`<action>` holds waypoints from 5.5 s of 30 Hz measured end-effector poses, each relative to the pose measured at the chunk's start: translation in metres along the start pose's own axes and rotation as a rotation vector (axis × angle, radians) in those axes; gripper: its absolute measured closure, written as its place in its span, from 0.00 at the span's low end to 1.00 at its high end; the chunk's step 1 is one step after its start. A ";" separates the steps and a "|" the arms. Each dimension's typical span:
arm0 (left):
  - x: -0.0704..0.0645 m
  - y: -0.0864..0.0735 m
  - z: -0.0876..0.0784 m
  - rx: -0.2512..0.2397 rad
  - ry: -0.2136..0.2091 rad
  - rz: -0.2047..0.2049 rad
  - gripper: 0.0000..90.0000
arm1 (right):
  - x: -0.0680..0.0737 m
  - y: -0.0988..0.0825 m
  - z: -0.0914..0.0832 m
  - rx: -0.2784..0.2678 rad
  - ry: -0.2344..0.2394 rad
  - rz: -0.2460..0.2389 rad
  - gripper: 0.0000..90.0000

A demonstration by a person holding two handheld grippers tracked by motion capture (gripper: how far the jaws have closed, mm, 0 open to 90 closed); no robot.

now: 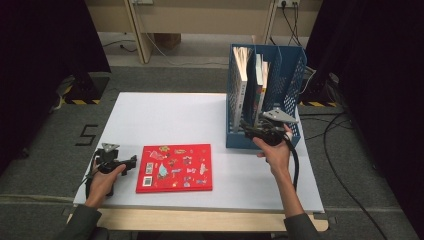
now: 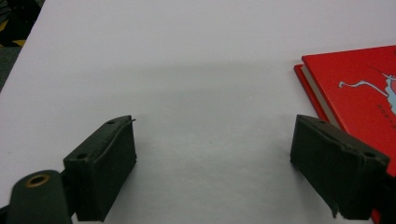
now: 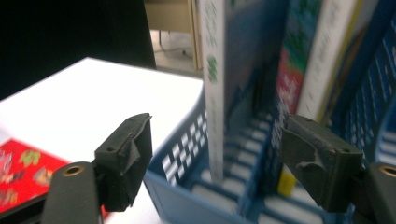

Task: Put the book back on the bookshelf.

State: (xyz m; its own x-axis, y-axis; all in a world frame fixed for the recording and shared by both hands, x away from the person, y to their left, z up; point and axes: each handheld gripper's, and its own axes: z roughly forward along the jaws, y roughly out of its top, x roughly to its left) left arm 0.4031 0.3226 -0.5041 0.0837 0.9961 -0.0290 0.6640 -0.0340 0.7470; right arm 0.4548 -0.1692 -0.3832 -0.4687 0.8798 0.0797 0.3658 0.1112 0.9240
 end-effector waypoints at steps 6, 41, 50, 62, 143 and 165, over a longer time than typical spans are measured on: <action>0.000 0.000 0.000 0.000 -0.001 0.000 0.15 | 0.009 0.022 0.024 0.003 -0.031 -0.001 0.39; 0.000 0.000 0.000 -0.003 -0.002 0.001 0.14 | 0.031 0.048 0.093 0.073 -0.145 -0.160 0.61; 0.000 0.000 0.000 -0.003 -0.002 0.000 0.14 | 0.034 0.042 0.090 0.097 -0.113 -0.135 0.42; 0.001 0.000 0.000 -0.002 -0.007 -0.001 0.15 | 0.037 0.029 0.047 0.073 -0.040 -0.105 0.33; -0.065 -0.019 -0.032 0.030 -0.241 0.282 0.41 | 0.063 -0.122 0.005 0.358 0.228 0.146 0.44; -0.071 -0.026 -0.039 0.032 -0.247 0.263 0.51 | 0.078 -0.132 -0.001 0.269 0.182 0.445 0.36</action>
State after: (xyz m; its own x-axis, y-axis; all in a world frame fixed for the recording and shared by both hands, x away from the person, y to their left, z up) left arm 0.3507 0.2560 -0.4954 0.4289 0.9034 -0.0008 0.6184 -0.2929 0.7292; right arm 0.3693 -0.1152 -0.4986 -0.3446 0.7775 0.5260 0.7415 -0.1182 0.6604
